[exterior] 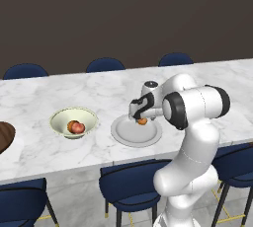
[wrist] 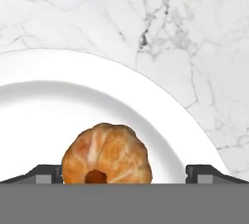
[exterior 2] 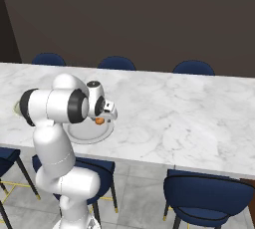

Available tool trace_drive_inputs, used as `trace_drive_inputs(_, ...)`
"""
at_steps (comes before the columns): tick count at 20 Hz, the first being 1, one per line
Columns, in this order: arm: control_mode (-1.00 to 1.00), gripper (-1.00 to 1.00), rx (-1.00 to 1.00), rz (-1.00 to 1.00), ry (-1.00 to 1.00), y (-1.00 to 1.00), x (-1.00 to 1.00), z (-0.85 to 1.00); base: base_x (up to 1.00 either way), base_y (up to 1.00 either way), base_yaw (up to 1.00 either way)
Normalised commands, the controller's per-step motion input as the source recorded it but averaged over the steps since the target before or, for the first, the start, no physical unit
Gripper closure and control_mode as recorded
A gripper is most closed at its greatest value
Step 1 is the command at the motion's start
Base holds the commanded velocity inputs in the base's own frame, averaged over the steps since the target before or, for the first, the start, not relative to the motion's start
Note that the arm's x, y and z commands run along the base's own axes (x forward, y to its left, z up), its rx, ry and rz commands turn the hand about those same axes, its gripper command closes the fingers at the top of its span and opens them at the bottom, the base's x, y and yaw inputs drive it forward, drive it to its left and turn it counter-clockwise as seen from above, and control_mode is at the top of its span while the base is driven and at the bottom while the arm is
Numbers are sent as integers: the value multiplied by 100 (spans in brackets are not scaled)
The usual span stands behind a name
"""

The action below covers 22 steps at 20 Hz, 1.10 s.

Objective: Take the fruits from the plate on the dining counter and place two fruits in each bowl.

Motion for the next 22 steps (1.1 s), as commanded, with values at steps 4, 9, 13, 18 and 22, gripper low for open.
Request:
trace_drive_inputs(4,-100,-100,0,0,0,1,5,-11,0,0,0)
trace_drive_inputs(9,-100,100,0,0,0,1,4,-9,0,0,0)
trace_drive_inputs(13,-100,100,0,0,0,0,2,-3,0,0,0)
trace_drive_inputs(18,-100,100,0,0,0,0,-13,22,0,0,0)
trace_drive_inputs(22,-100,100,0,-1,0,-1,-37,74,0,0,0)
